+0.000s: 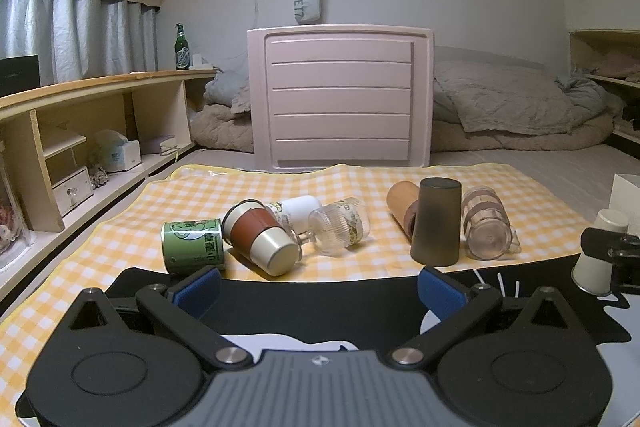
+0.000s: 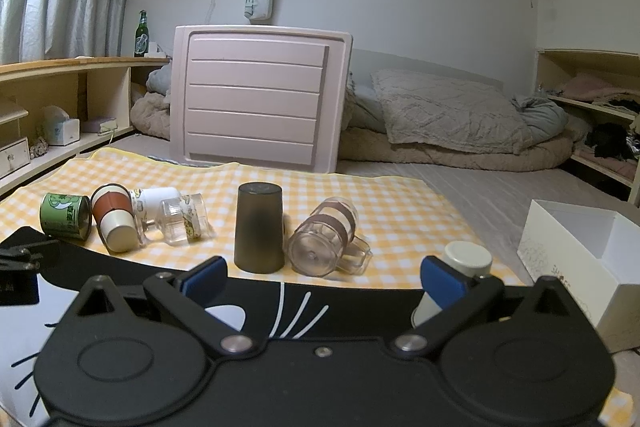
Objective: Flip cup upright
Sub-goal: 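Move the left tool to the lying clear banded glass mug and close on it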
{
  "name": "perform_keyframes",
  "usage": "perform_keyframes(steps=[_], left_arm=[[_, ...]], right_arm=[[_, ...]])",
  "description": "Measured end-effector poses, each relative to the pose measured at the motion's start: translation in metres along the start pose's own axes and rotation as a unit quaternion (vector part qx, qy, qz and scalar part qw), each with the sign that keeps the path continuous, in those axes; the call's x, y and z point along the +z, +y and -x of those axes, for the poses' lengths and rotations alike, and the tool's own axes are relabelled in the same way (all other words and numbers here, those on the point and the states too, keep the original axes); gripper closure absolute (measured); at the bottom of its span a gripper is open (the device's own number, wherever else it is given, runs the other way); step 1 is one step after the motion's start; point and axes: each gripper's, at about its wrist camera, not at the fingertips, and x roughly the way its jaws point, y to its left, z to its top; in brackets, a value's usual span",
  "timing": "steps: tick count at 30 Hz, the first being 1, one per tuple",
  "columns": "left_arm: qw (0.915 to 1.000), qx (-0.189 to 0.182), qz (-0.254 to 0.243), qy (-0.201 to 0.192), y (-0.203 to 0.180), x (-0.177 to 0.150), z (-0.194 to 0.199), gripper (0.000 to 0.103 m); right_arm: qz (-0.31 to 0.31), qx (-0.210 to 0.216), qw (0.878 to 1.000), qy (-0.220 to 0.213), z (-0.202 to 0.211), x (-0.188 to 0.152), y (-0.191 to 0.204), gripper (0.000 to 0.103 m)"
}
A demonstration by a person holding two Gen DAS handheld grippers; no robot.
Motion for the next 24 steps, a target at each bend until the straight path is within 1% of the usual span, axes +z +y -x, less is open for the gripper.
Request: perform_keyframes(steps=[4, 8, 15, 16, 18, 21, 24], left_arm=[[0.9998, -0.015, 0.009, 0.006, -0.007, 0.003, -0.006, 0.000], [0.9985, -0.049, 0.022, 0.006, -0.021, 0.009, -0.014, 0.000], [0.9953, -0.093, -0.026, -0.012, -0.068, 0.018, -0.039, 0.000], [0.9943, -0.101, -0.032, -0.012, -0.076, 0.021, -0.046, 0.000], [0.9920, -0.120, -0.039, 0.000, -0.088, 0.024, -0.060, 0.000], [0.9860, -0.163, -0.032, 0.012, -0.108, 0.029, -0.082, 0.000], [0.9813, -0.188, -0.035, 0.015, -0.128, 0.032, -0.101, 0.000]], right_arm=[[-0.007, -0.002, 1.000, -0.005, 0.004, 0.004, -0.005, 0.000], [-0.013, -0.009, 1.000, -0.013, 0.009, 0.008, -0.013, 0.000], [-0.035, -0.018, 0.999, -0.013, 0.007, 0.009, -0.033, 0.000], [-0.039, -0.020, 0.999, -0.013, 0.006, 0.009, -0.036, 0.000], [-0.047, -0.023, 0.999, -0.014, 0.006, 0.009, -0.043, 0.000], [-0.059, -0.028, 0.998, -0.017, 0.008, 0.009, -0.052, 0.000], [-0.069, -0.034, 0.997, -0.020, 0.007, 0.010, -0.062, 0.000]])
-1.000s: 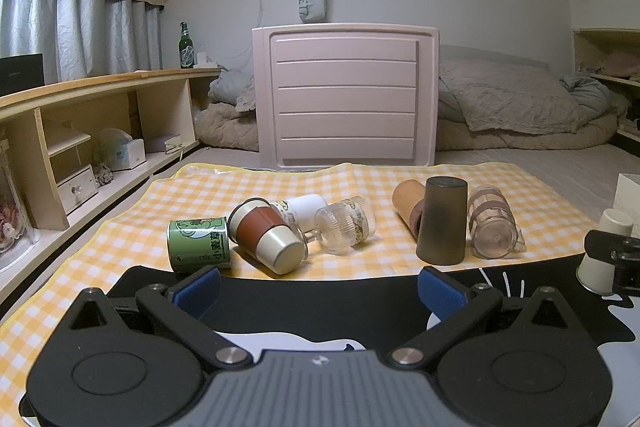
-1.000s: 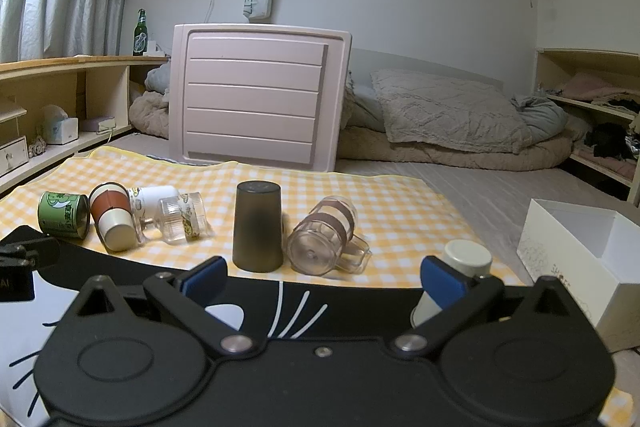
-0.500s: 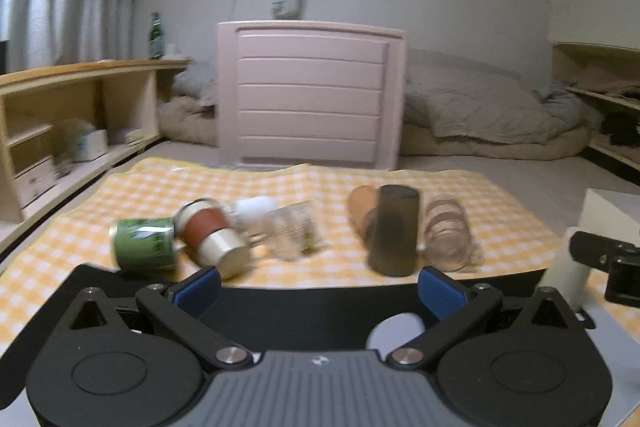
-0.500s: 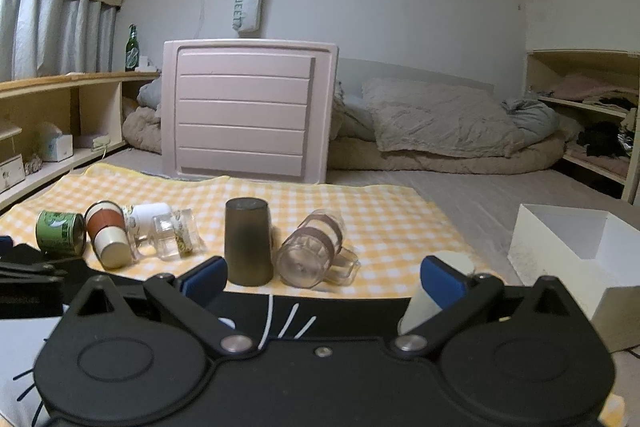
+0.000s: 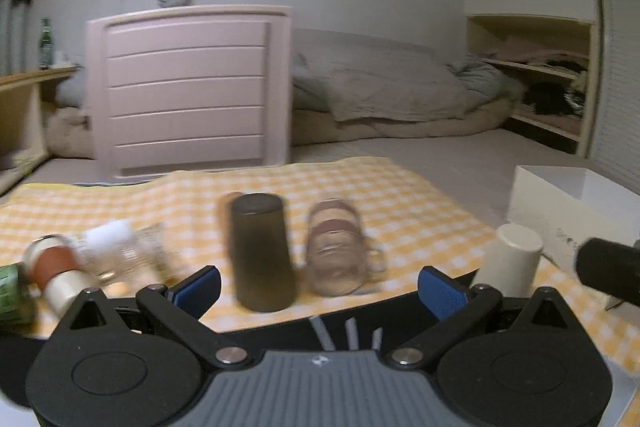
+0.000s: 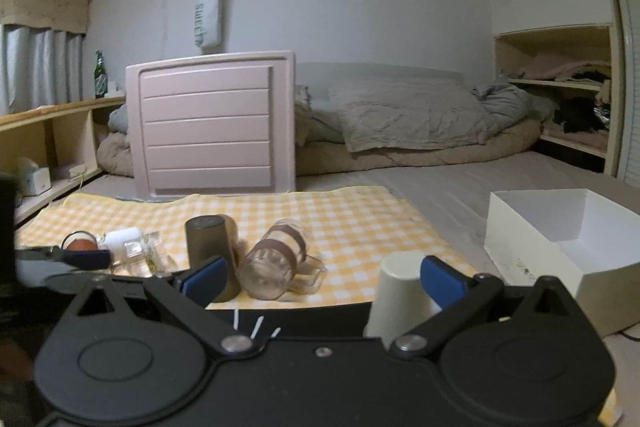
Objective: Flip cup upright
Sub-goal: 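Move the left tool to the lying clear banded glass mug and close on it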
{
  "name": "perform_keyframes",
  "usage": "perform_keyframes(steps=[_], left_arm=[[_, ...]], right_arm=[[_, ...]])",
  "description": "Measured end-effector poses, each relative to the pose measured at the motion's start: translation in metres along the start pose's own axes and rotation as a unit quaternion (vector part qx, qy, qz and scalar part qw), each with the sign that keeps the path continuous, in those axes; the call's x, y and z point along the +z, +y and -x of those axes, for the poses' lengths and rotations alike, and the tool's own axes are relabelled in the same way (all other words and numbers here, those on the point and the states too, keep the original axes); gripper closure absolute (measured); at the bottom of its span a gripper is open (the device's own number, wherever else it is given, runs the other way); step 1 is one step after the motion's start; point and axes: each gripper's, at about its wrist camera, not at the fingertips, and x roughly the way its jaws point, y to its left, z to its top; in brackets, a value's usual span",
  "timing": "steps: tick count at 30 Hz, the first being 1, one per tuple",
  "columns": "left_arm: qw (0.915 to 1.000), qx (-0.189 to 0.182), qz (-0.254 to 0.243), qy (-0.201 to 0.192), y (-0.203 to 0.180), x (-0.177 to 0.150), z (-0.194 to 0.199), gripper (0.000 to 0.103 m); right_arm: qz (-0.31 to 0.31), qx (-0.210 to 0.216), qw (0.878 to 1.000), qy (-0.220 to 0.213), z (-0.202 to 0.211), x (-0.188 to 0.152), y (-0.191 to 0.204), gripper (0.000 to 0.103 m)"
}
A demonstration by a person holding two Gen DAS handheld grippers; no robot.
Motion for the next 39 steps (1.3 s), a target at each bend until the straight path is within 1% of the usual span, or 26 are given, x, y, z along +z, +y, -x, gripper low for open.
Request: perform_keyframes(steps=[1, 9, 13, 17, 20, 23, 26, 27, 29, 32, 35, 39], left_arm=[[1.0000, -0.004, -0.004, 0.002, -0.005, 0.002, -0.010, 0.000], [0.9993, 0.013, -0.035, 0.006, -0.028, 0.013, -0.082, 0.000], [0.9981, 0.020, -0.050, 0.029, -0.037, 0.014, -0.118, 0.001], [0.9952, 0.038, -0.072, 0.054, -0.036, 0.011, -0.150, 0.007], [0.9944, 0.037, -0.062, 0.077, -0.028, 0.008, -0.168, 0.009], [0.9932, 0.031, -0.062, 0.094, -0.026, 0.005, -0.182, 0.009], [0.9922, 0.033, -0.071, 0.097, -0.028, 0.002, -0.190, 0.009], [0.9918, 0.033, -0.072, 0.100, -0.029, 0.002, -0.193, 0.010], [0.9906, 0.029, -0.079, 0.107, -0.031, 0.001, -0.197, 0.017], [0.9901, 0.046, -0.085, 0.102, -0.032, 0.001, -0.195, 0.029], [0.9897, 0.035, -0.077, 0.116, -0.027, 0.006, -0.192, 0.029], [0.9874, 0.034, -0.084, 0.130, -0.026, 0.009, -0.184, 0.029]], right_arm=[[-0.005, -0.004, 1.000, -0.001, 0.000, 0.001, -0.004, 0.000], [-0.041, -0.026, 0.999, -0.007, -0.003, 0.001, -0.033, 0.000], [-0.057, -0.031, 0.998, -0.006, -0.006, 0.001, -0.044, 0.000], [-0.065, -0.031, 0.997, -0.008, -0.006, 0.001, -0.050, 0.000], [-0.067, -0.031, 0.997, -0.010, -0.006, 0.001, -0.052, 0.000], [-0.069, -0.029, 0.997, -0.007, -0.008, 0.001, -0.053, 0.000], [-0.070, -0.024, 0.997, -0.008, -0.008, 0.001, -0.054, 0.000], [-0.070, -0.023, 0.997, -0.009, -0.008, 0.001, -0.054, 0.000], [-0.069, -0.023, 0.997, -0.009, -0.008, 0.001, -0.054, 0.000], [-0.070, -0.022, 0.997, -0.006, -0.010, 0.000, -0.054, 0.000], [-0.071, -0.020, 0.997, -0.003, -0.011, 0.001, -0.053, 0.000], [-0.069, -0.016, 0.997, -0.006, -0.009, 0.001, -0.052, 0.000]])
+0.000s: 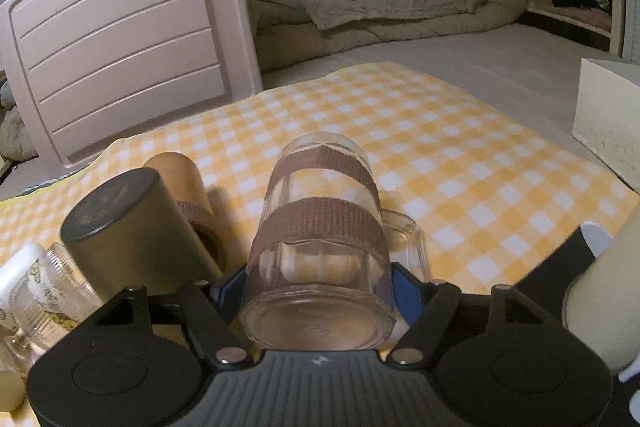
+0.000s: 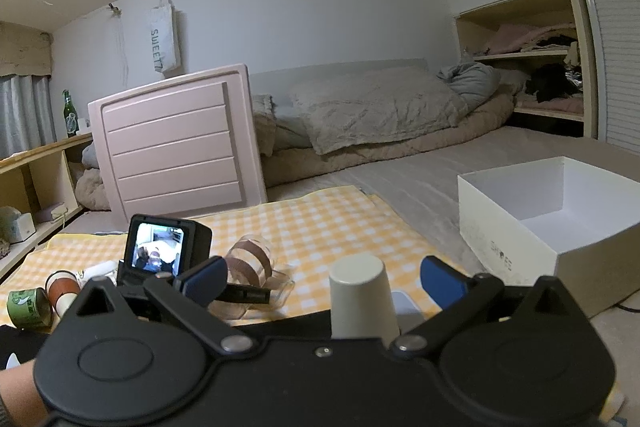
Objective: Flip cup upright
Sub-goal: 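Move the left tool to the lying clear banded glass mug and close on it, then lift the glass mug with the left tool while the right tool approaches it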
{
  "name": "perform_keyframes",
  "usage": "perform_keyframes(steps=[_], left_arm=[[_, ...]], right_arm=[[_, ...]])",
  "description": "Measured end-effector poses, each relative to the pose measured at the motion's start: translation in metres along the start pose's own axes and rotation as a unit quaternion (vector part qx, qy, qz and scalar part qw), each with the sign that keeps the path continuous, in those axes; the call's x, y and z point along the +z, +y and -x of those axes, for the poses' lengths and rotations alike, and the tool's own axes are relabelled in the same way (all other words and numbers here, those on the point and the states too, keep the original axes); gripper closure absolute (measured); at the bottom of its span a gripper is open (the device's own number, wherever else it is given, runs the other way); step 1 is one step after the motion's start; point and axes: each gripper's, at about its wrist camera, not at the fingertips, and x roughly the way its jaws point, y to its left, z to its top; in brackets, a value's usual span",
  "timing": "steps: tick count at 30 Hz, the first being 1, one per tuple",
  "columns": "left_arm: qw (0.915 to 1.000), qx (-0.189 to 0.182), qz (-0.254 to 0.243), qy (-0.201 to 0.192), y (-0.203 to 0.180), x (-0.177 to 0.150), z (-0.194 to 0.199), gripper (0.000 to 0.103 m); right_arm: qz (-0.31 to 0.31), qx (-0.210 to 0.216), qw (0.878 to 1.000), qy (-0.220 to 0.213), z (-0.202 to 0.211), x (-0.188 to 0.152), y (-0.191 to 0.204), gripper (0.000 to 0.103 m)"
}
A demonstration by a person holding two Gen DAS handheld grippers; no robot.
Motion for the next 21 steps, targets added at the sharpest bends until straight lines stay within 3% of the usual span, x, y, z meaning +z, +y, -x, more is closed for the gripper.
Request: perform_keyframes(steps=[8, 21], left_arm=[[0.9993, -0.019, -0.020, 0.027, 0.003, -0.013, 0.037, 0.030], [0.9985, -0.041, -0.025, 0.028, 0.039, -0.096, 0.146, 0.030]], right_arm=[[-0.003, 0.003, 1.000, 0.000, -0.001, 0.000, -0.004, 0.000], [0.003, 0.018, 1.000, 0.009, -0.004, -0.004, 0.004, 0.000]])
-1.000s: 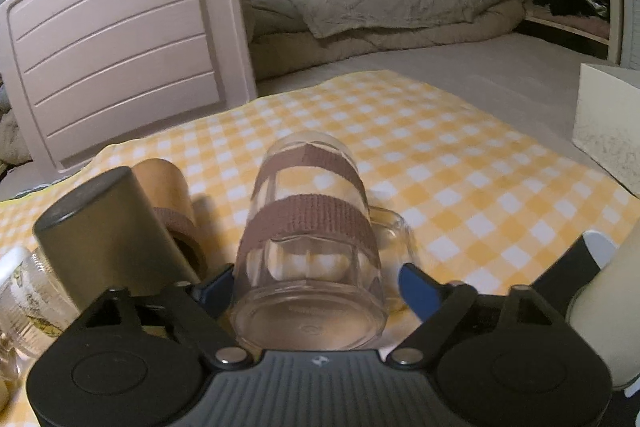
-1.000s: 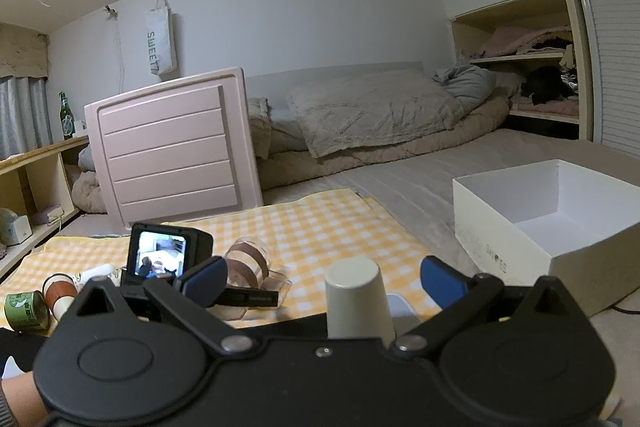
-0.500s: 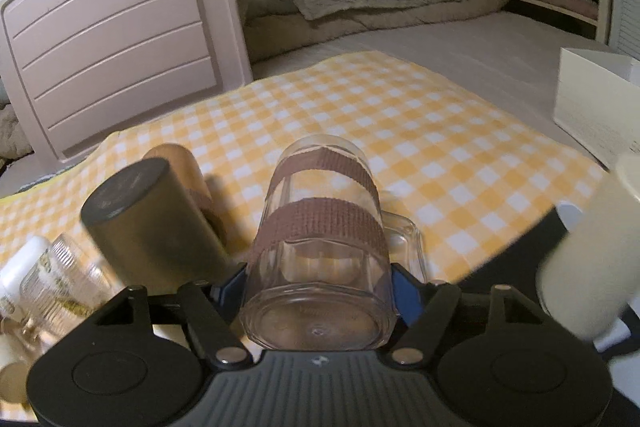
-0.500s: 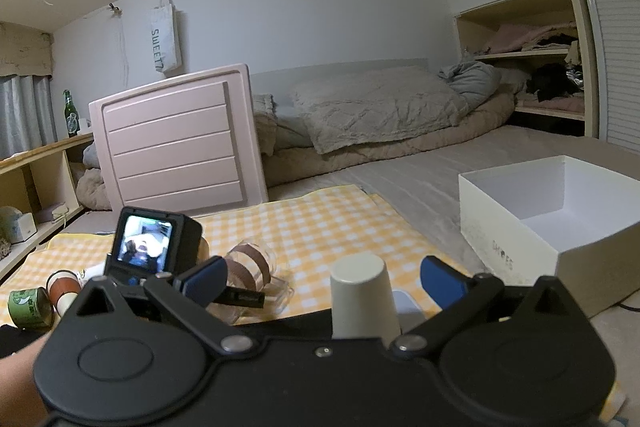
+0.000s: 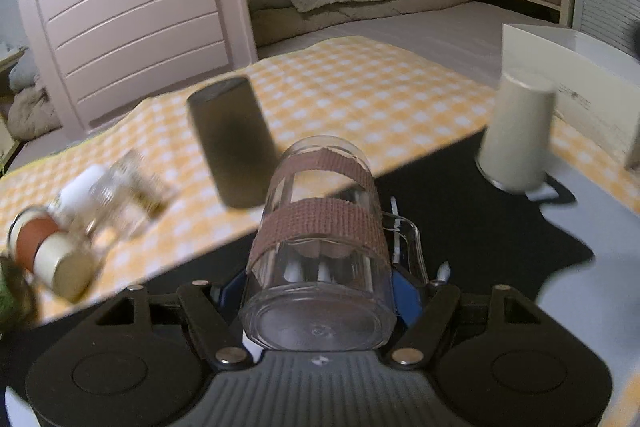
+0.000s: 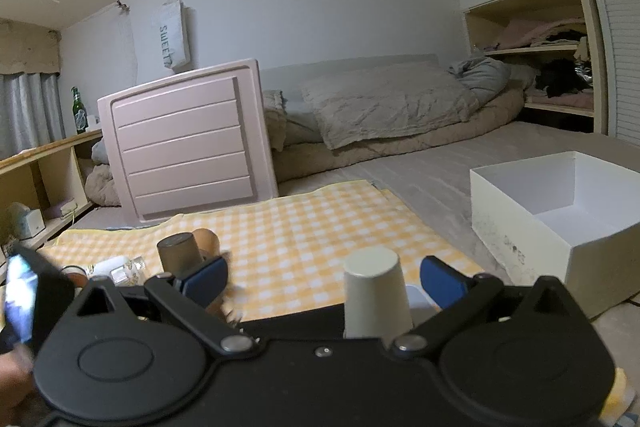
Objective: Flip cup upright
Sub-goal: 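Lift the glass mug with the left tool while the right tool approaches it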
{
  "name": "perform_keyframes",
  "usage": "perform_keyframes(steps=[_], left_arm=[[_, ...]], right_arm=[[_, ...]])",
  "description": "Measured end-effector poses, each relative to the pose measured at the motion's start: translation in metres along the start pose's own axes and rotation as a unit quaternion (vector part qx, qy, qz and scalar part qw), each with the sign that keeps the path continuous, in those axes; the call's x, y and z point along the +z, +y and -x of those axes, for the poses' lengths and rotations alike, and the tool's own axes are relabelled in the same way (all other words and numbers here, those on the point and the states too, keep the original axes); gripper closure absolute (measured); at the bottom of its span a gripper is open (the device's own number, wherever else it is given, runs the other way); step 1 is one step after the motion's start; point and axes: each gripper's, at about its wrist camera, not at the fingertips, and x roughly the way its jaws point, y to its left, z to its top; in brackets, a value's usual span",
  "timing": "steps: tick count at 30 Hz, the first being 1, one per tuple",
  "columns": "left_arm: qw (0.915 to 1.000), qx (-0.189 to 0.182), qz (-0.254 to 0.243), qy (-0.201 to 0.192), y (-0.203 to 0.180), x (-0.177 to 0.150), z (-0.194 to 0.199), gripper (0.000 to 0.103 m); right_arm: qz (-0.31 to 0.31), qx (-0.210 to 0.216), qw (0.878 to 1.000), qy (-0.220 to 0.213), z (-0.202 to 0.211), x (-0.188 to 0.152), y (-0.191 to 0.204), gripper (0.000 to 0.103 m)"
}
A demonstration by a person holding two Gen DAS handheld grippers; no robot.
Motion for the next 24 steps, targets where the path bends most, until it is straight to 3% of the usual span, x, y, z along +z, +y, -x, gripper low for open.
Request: perform_keyframes(steps=[11, 17, 20, 24], left_arm=[[0.9992, -0.025, 0.031, -0.003, 0.005, -0.070, 0.065, 0.029], [0.9990, -0.019, 0.028, -0.028, -0.002, -0.085, 0.074, 0.028], [0.9979, -0.029, 0.049, -0.032, 0.003, -0.090, 0.074, 0.011], [0.9961, -0.042, 0.068, -0.036, 0.010, -0.097, 0.079, 0.009]], right_arm=[[0.017, 0.046, 0.998, 0.034, -0.012, -0.012, 0.025, 0.000], [0.030, 0.073, 0.995, 0.066, -0.025, -0.026, 0.046, 0.000], [0.037, 0.082, 0.993, 0.083, -0.033, -0.034, 0.057, 0.000], [0.030, 0.097, 0.988, 0.113, -0.044, -0.042, 0.068, 0.000]])
